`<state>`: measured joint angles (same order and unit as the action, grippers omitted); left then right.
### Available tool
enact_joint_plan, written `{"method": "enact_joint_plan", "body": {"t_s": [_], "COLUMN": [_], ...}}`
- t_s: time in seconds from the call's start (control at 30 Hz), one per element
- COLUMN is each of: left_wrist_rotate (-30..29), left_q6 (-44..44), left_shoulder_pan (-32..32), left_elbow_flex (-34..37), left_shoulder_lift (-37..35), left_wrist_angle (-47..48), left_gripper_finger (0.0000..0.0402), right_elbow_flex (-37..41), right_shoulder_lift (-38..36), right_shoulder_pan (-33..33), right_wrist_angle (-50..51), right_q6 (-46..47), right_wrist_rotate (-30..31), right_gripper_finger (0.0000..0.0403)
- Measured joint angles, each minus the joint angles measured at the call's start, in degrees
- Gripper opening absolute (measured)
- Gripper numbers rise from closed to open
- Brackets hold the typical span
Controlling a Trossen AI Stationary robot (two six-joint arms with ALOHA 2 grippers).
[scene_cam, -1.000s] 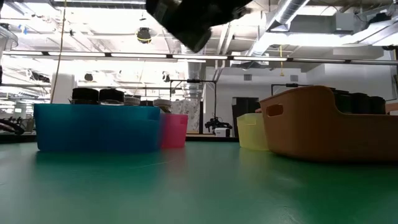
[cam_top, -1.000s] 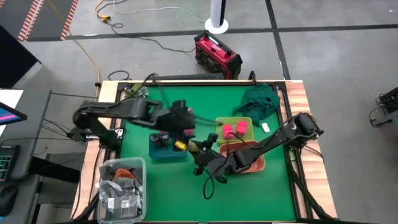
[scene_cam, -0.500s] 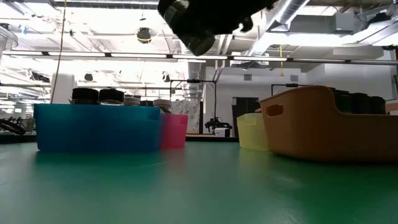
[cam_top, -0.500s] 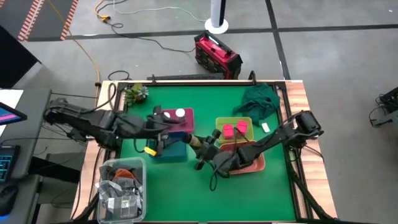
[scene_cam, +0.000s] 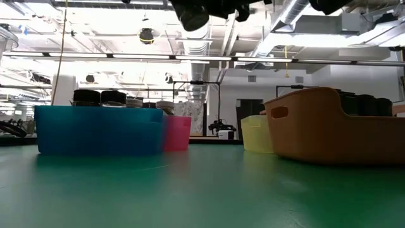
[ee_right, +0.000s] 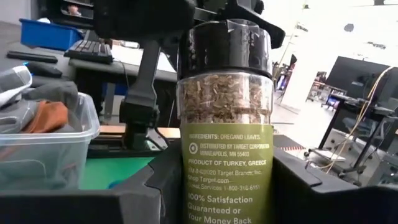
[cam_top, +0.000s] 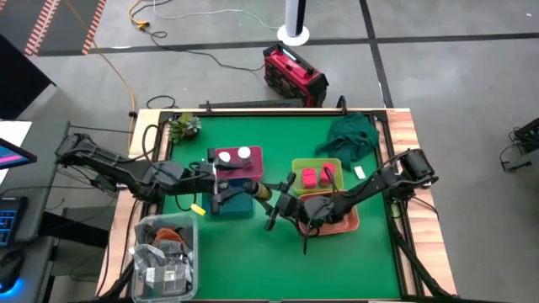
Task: Sort spices by type
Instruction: Put the black seasoning bottle into the blue bin
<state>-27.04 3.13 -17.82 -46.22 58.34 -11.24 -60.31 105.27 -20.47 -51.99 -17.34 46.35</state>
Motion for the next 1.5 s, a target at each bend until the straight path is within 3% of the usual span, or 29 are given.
{"method": "enact_joint_plan", "body": {"t_s": [0.33,0.7,0.87,1.17,1.5], "left_wrist_rotate": [2.1,2.4,2.4,2.8,4.9], "left_q6": [-0.8,-0.2,-0.2,0.0,-0.8], "left_shoulder_pan": [-0.1,0.3,0.8,1.7,2.8], "left_elbow_flex": [0.0,0.0,-0.1,-0.1,-0.1], "left_shoulder_lift": [0.7,5.7,6.3,7.1,7.4], "left_wrist_angle": [-5.2,-8.1,-11.4,-12.5,-13.4], "left_gripper_finger": [0.0304,0.0379,0.0391,0.0365,0.0303], "right_elbow_flex": [0.0,0.0,0.0,0.0,0.0], "right_shoulder_lift": [0.0,0.0,0.0,0.0,0.0], "right_shoulder_pan": [0.4,0.4,0.2,0.2,0.4], "right_wrist_angle": [-5.6,-7.2,-8.1,-9.1,-8.8], "right_q6": [-2.7,-3.6,-4.2,-4.2,-3.9], "right_wrist_rotate": [0.0,0.0,-0.4,-2.2,-4.6], "right_gripper_finger": [0.0197,0.0197,0.0197,0.0197,0.0199]}}
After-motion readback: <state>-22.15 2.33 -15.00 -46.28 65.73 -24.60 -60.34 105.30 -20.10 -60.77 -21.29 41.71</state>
